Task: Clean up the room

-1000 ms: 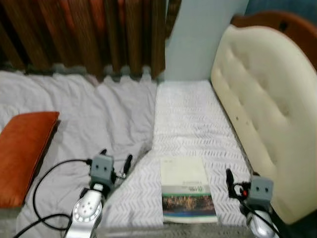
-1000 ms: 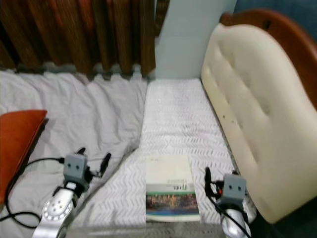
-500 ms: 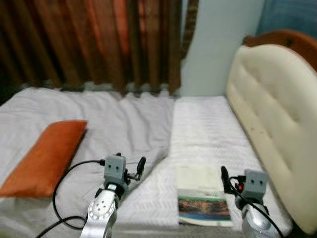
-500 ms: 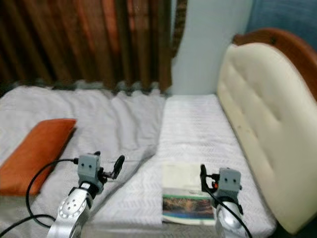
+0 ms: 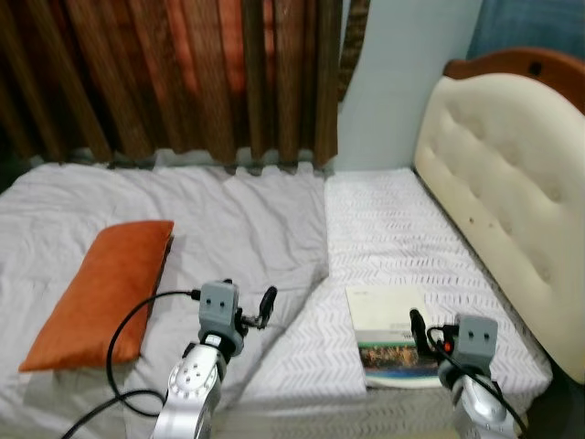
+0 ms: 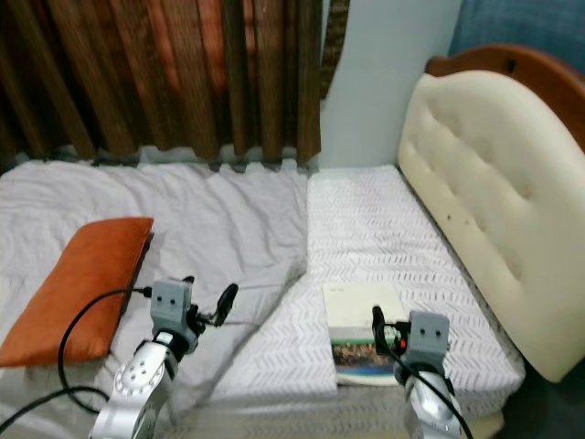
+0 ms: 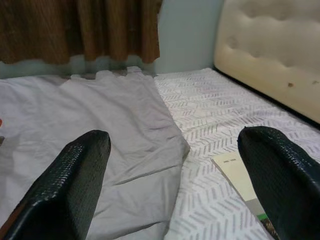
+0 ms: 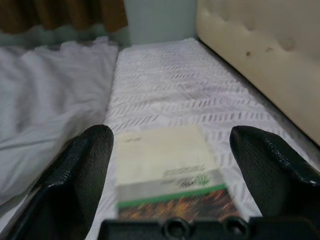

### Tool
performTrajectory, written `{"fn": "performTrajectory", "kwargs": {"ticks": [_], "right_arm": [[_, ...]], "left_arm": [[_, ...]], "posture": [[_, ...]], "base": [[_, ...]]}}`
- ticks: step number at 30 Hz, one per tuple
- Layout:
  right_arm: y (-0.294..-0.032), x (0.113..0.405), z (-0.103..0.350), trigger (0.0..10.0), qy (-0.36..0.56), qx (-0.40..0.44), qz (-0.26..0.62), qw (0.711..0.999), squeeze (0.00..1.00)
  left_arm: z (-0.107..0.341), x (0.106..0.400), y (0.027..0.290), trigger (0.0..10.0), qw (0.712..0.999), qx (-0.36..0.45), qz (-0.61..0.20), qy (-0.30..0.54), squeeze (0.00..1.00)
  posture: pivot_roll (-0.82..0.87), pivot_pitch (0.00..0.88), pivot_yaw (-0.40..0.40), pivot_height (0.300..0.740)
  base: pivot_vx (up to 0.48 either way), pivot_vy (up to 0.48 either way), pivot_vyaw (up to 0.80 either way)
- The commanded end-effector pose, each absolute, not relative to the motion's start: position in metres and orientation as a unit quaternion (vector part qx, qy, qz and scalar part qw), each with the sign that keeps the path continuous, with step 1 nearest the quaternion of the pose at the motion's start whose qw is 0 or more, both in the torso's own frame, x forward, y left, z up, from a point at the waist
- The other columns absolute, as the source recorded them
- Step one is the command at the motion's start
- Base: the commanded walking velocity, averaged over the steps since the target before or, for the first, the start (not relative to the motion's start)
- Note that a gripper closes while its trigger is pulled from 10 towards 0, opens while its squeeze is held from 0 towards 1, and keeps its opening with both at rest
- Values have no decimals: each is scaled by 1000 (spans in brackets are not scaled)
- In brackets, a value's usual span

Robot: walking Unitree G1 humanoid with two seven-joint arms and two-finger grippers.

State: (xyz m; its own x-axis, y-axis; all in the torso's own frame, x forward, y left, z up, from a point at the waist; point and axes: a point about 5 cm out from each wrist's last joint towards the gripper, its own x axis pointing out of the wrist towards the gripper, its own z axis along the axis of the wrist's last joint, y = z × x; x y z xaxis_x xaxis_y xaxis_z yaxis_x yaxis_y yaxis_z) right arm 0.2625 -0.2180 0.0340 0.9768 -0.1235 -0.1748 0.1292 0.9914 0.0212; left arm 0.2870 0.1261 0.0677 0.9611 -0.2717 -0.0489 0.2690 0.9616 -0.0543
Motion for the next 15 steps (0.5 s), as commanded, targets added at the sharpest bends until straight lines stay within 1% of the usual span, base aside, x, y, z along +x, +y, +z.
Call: {"fn": "performTrajectory", "kwargs": {"ticks": [1,2,4,7,10,12,15], "right_arm": [[-211,264,40,10000,72,14,-50,996,0],[-211,264,40,10000,72,14,-50,996,0],[-213,256,40,10000,71,12,-50,996,0],[-212,249,38,10000,76,7,-39,996,0],[-210,251,38,10000,78,9,-36,996,0],[-206,258,43,10000,68,11,-20,997,0],[-205,258,43,10000,68,12,-17,997,0]], "left_arm": [[57,284,149,10000,993,-29,-96,55,0],[57,284,149,10000,993,-29,-96,55,0],[53,279,159,10000,994,-27,-81,63,0],[48,271,167,10000,994,-21,-74,73,0],[48,271,168,10000,994,-19,-72,74,0],[54,274,167,10000,995,-12,-70,66,0],[54,274,166,10000,995,-6,-70,64,0]], "posture": [[-22,0,-37,740],[-22,0,-37,740],[-20,0,-41,740],[-14,0,-44,740],[-13,0,-45,740],[4,0,-52,740],[4,0,-52,740]], "base": [[0,480,0],[0,480,0],[0,480,0],[0,480,0],[0,480,0],[0,480,0],[0,480,0]]}}
